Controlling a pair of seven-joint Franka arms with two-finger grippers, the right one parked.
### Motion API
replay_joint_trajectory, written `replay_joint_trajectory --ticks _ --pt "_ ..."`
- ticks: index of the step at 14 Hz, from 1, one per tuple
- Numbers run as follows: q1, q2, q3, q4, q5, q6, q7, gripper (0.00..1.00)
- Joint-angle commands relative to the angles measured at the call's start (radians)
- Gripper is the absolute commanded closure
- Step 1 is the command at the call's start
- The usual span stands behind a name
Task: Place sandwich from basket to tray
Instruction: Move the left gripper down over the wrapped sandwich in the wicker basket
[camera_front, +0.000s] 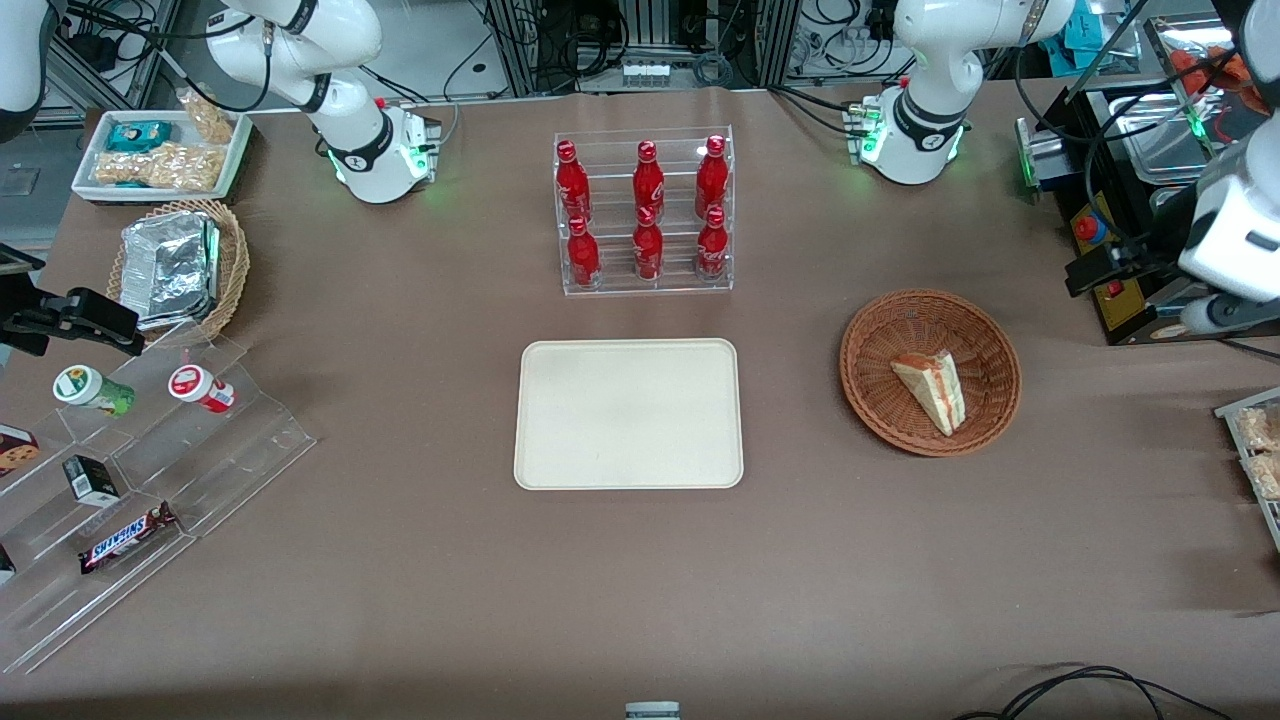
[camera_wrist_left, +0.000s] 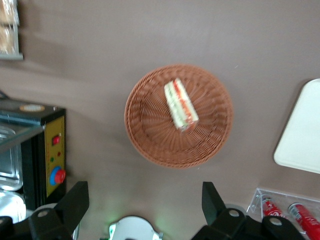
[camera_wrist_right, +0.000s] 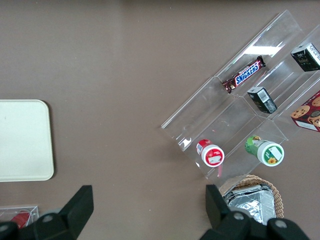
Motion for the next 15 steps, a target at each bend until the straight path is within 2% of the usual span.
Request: replay_joint_trajectory --ticks 1,3,6,11,15 --pt "0.012 0.066 0.002 -0.091 0.004 0.074 -0.081 0.0" --pt "0.012 0.072 0.002 -0.218 0.007 0.252 -0.257 0.0" --pt "0.012 0.078 0.002 -0.363 -0.009 0.449 -0.331 0.0" --pt "-0.014 0.138 -0.005 -0.389 -0.012 0.534 -0.606 0.0" --pt "-0.054 0.198 -0.004 -0.409 -0.011 0.561 -0.638 0.0"
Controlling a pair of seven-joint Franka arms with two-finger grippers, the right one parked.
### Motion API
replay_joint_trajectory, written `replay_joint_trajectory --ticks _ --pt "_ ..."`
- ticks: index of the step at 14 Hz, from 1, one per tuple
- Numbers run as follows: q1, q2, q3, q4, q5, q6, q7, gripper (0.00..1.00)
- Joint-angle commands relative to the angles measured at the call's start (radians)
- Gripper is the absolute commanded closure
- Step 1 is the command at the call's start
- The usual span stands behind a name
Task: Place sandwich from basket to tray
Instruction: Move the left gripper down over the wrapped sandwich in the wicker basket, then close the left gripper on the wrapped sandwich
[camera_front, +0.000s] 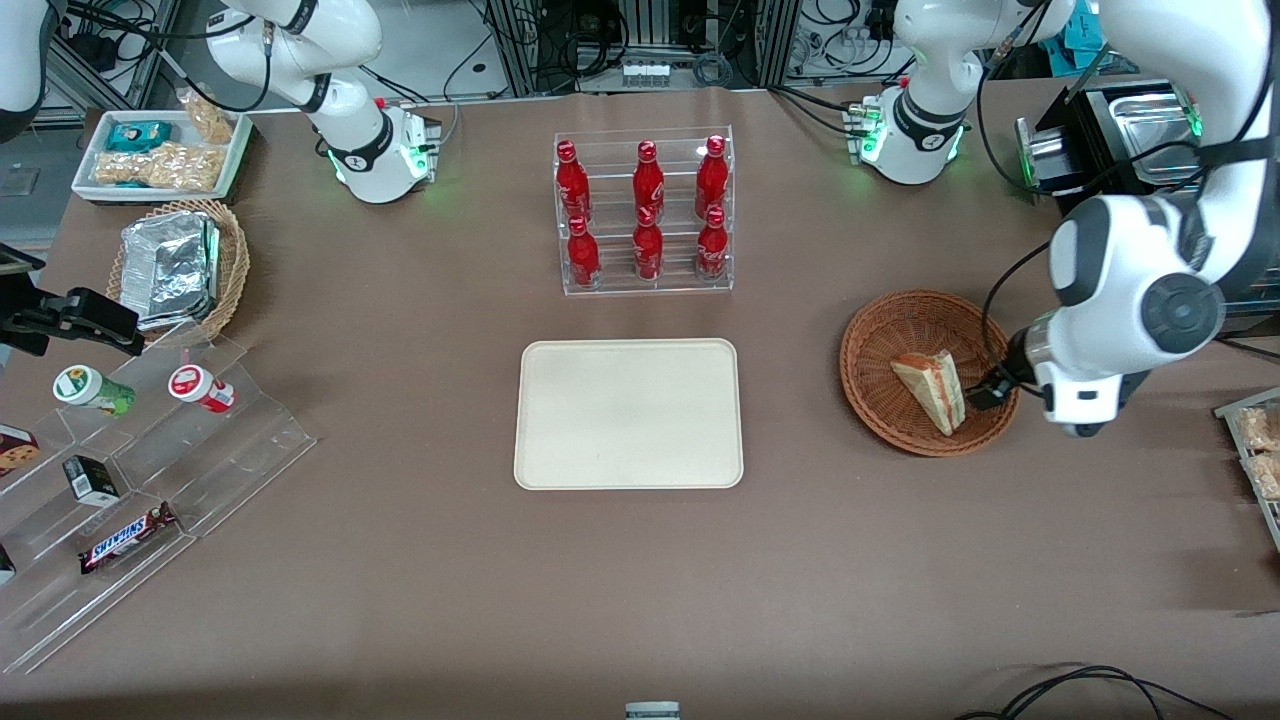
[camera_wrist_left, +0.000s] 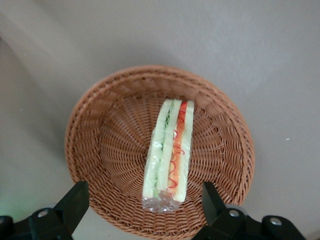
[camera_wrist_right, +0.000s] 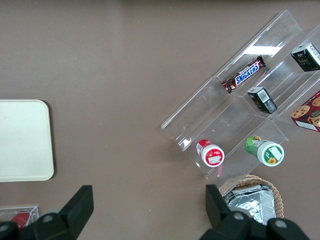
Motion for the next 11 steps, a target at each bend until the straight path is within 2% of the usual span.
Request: replay_joint_trajectory --ticks 1,5,11 --pt "-0.008 0.024 0.003 -0.008 -0.007 0.026 -0.026 0.0" --pt "-0.007 0.045 0.005 0.0 -0.083 0.029 -0.025 0.0" --pt "-0.016 0.076 0.005 -0.063 -0.08 0.114 -0.022 0.0"
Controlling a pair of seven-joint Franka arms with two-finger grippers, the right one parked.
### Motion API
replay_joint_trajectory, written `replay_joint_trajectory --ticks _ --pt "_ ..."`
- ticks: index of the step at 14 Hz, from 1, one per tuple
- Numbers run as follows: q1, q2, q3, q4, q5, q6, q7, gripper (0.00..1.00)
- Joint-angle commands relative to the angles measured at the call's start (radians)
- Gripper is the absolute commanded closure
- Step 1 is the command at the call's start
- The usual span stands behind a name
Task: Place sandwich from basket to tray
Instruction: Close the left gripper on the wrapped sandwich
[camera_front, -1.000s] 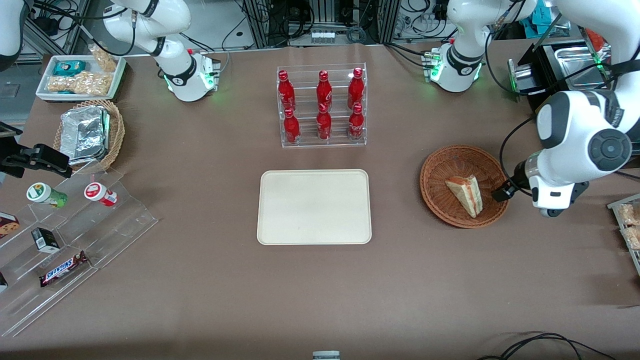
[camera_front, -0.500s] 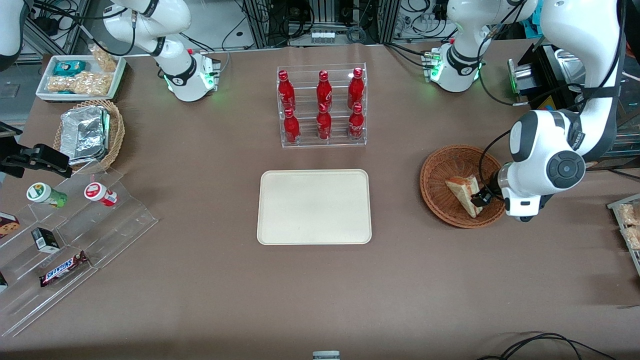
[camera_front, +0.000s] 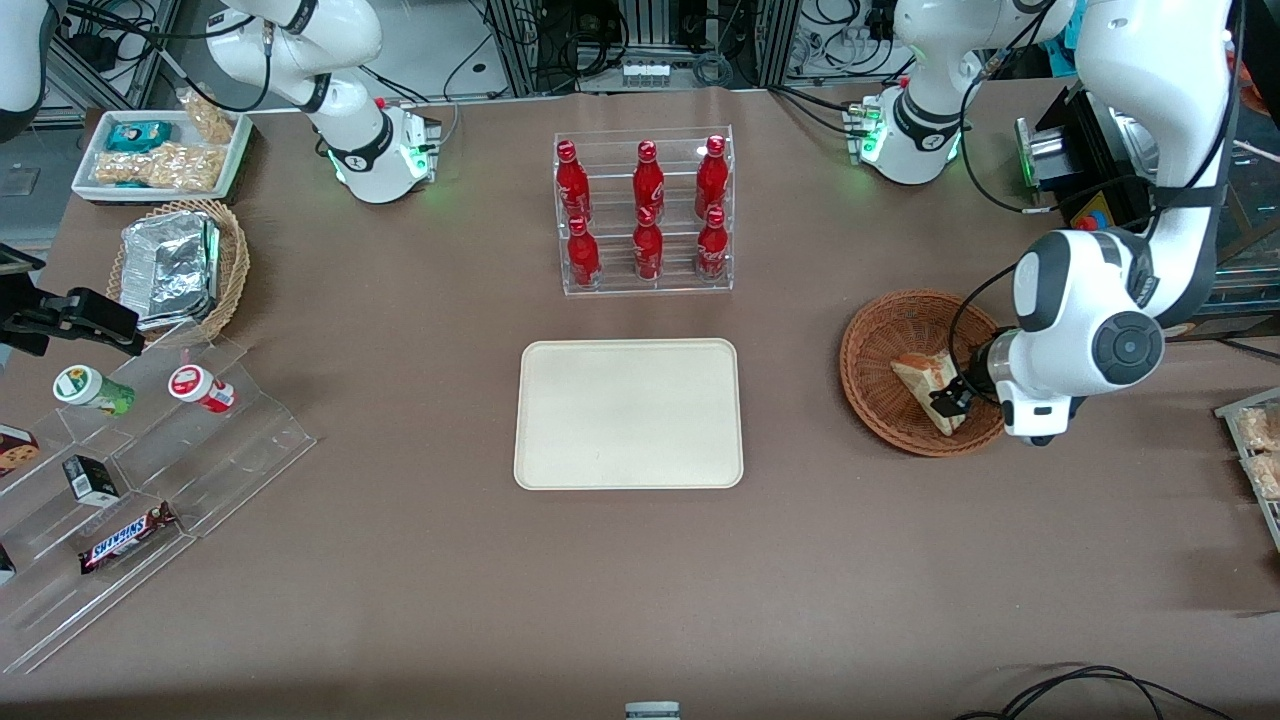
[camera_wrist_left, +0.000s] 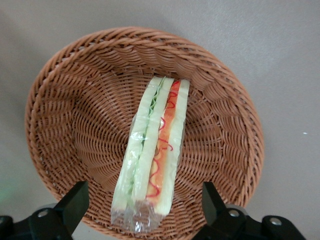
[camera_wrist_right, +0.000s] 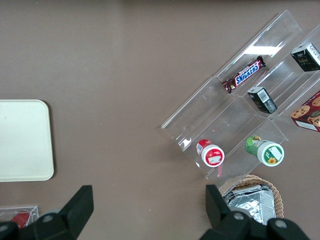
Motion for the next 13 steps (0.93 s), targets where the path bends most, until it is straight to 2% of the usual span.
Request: replay_joint_trajectory --ticks 1,4,12,13 --pt "-0.008 0.001 0.003 -0.047 -0.01 0.068 -0.01 0.0" --pt "-0.007 0.001 0.003 -0.105 -0.01 0.145 -0.007 0.0" --pt "-0.011 0.03 0.003 -0.118 0.001 0.156 0.003 0.0" --pt "-0.013 0.032 0.003 -0.119 0.001 0.168 0.003 0.08"
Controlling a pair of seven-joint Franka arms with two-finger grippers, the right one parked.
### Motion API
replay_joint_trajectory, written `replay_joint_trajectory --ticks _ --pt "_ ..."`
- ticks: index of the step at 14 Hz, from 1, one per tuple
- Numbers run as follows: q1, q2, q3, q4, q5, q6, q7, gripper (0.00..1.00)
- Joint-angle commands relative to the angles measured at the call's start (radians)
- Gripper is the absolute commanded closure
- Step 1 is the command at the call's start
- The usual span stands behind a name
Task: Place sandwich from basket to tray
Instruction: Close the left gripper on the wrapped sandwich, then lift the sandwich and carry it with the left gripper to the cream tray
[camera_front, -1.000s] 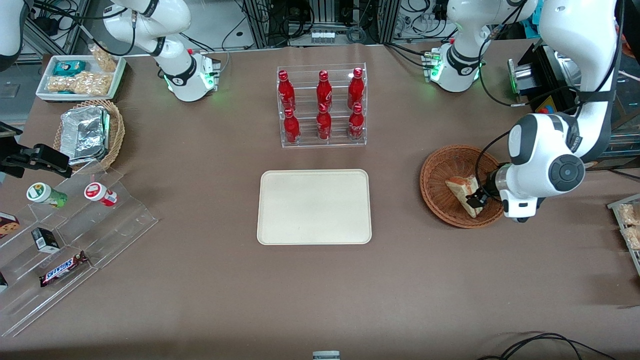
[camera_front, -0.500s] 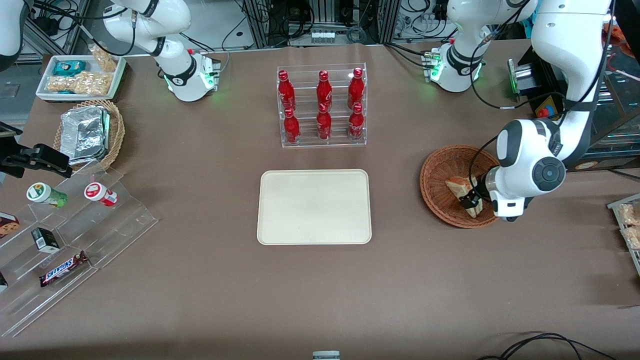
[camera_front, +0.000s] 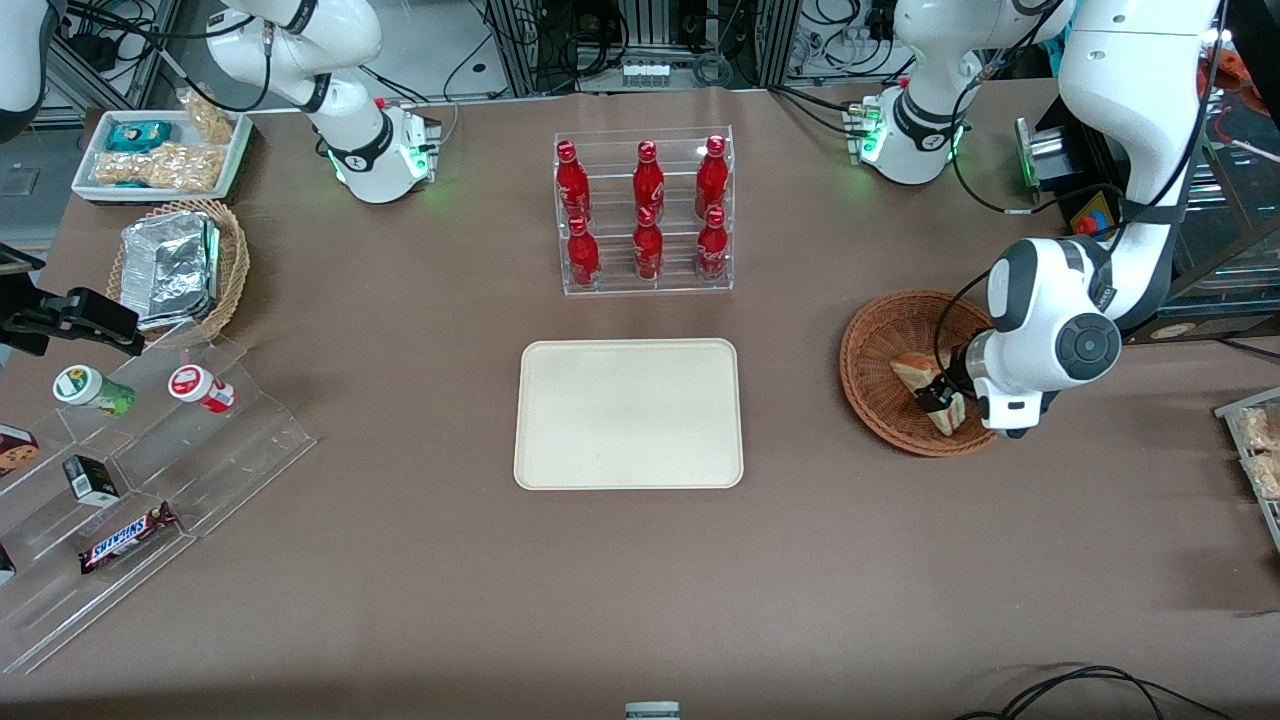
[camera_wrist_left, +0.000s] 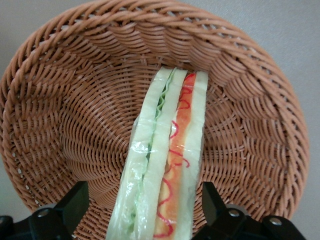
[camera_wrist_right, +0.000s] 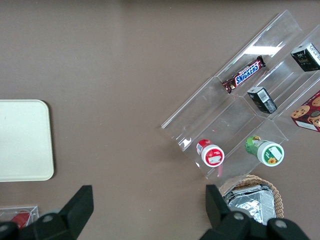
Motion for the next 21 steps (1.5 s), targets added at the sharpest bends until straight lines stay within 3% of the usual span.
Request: replay_joint_trajectory --ticks 1,3,5,8,11,13,18,21 --pt "-0.012 0.009 0.004 -0.018 0.001 0.04 0.002 0.27" --pt "-0.012 0.003 0.004 -0.028 0.002 0.038 0.003 0.73" --pt "-0.017 0.003 0.004 -0.028 0.004 0.04 -0.012 1.0" --pt "-0.031 -0.052 0.004 -0.007 0.004 0.017 -0.014 1.0" --pt "-0.064 -0.151 0.002 0.048 0.024 -0.133 -0.011 1.0" --pt "-0.156 -0.169 -0.006 0.125 0.032 -0.219 -0.021 1.0" --pt "-0.44 -0.016 -0.009 0.273 0.018 -0.252 0.121 1.0" --pt "-0.546 0.15 -0.01 0.448 -0.063 -0.246 0.111 1.0"
